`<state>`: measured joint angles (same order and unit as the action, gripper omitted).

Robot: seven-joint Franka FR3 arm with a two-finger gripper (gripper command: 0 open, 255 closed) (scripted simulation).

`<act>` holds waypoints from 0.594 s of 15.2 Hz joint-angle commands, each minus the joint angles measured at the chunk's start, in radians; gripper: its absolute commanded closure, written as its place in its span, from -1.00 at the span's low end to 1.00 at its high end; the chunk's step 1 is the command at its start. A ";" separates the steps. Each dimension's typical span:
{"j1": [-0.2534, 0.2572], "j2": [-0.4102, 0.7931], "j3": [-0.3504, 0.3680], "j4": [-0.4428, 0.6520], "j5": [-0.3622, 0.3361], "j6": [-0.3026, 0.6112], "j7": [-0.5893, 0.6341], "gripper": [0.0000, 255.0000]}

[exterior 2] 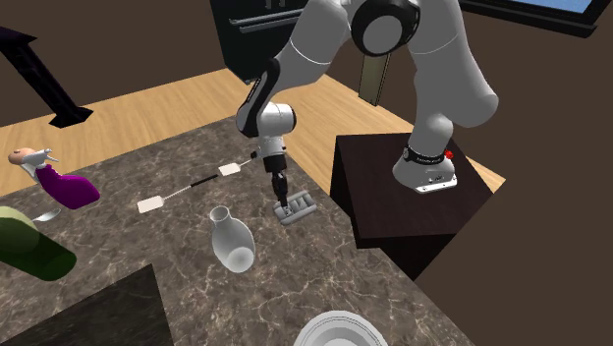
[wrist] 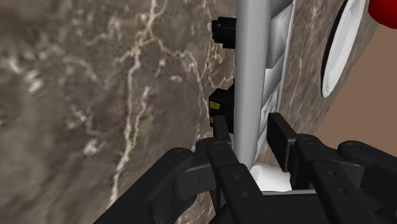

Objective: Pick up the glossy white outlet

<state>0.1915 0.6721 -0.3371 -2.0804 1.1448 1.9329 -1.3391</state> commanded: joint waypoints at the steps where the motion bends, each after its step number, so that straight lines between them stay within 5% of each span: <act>1: 0.005 -0.025 -0.006 -0.013 -0.010 -0.004 0.012 1.00; 9: 0.024 -0.130 -0.034 -0.054 -0.059 -0.028 0.072 1.00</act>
<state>0.2142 0.5537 -0.3679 -2.1313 1.0923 1.9087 -1.2753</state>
